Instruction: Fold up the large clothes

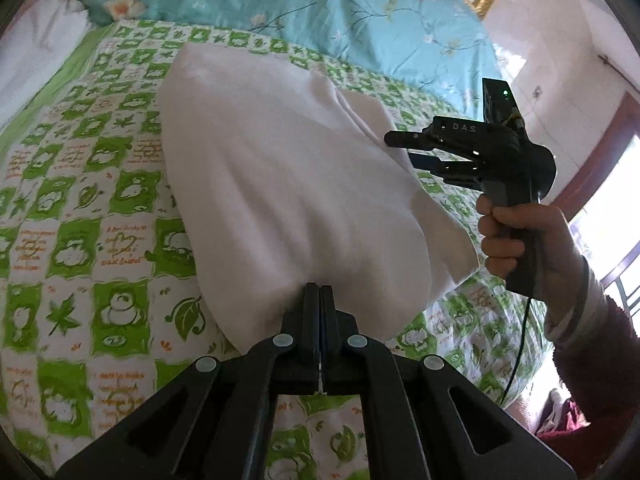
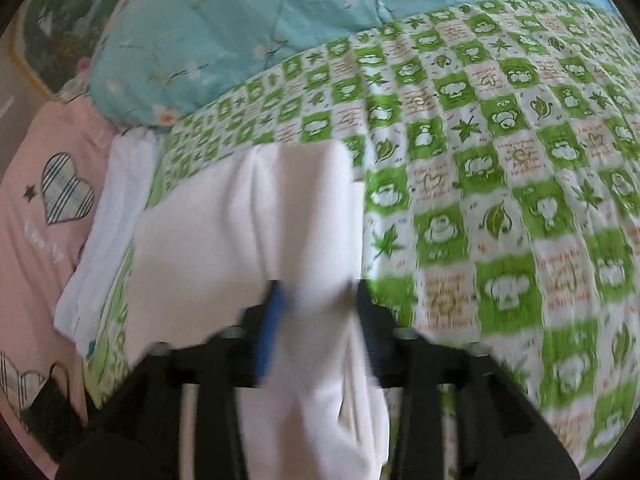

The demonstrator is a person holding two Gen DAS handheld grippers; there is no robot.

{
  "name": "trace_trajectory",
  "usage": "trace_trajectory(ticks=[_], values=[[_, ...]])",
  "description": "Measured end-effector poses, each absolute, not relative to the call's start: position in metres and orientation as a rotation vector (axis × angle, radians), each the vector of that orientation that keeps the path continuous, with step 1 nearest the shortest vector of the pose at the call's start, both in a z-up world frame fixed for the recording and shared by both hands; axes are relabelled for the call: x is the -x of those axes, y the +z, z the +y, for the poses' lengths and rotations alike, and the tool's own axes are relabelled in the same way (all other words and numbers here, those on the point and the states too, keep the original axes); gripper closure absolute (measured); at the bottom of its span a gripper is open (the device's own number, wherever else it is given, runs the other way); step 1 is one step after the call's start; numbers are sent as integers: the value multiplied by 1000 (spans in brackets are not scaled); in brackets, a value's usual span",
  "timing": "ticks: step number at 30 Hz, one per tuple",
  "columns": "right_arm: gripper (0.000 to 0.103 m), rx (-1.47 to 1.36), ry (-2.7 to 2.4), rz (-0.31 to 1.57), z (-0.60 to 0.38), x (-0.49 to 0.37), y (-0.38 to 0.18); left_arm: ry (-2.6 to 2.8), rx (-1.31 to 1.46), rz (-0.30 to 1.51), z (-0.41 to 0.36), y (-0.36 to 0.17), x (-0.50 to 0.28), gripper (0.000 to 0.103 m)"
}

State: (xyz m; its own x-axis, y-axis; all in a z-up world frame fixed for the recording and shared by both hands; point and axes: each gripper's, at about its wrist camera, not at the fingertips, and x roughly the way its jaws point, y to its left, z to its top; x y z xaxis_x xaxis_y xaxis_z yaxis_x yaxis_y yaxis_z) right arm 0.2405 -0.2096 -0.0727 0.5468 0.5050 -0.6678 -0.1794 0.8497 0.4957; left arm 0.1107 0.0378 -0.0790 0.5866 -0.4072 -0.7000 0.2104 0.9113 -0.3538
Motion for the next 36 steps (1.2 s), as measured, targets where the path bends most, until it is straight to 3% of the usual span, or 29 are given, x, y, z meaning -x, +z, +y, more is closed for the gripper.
trace_trajectory(ticks=[2, 3, 4, 6, 12, 14, 19, 27, 33, 36], values=[[57, -423, 424, 921, -209, -246, -75, -339, 256, 865, 40, -62, -105, 103], [57, -431, 430, 922, -210, -246, -75, -326, 248, 837, 41, -52, -100, 94], [57, -433, 437, 919, -210, -245, -75, -292, 229, 807, 44, -42, -97, 74], [57, -434, 449, 907, -211, -245, -73, -215, 227, 780, 53, -32, -100, 48], [58, -430, 432, 912, -207, -254, -75, -104, 360, 860, 81, -51, -148, 48], [88, -411, 439, 925, -202, -258, -75, -91, 365, 891, 79, -58, -160, 48], [99, -454, 464, 825, -218, -241, -53, -79, 317, 900, 66, -57, -165, 47], [95, -451, 400, 932, -222, -253, -86, -45, 246, 932, 52, -63, -176, 46], [92, -355, 381, 793, -215, -221, -36, -31, 212, 930, 48, -62, -174, 46], [83, -291, 485, 791, -192, -211, -26, -31, 216, 931, 49, -62, -175, 46]])
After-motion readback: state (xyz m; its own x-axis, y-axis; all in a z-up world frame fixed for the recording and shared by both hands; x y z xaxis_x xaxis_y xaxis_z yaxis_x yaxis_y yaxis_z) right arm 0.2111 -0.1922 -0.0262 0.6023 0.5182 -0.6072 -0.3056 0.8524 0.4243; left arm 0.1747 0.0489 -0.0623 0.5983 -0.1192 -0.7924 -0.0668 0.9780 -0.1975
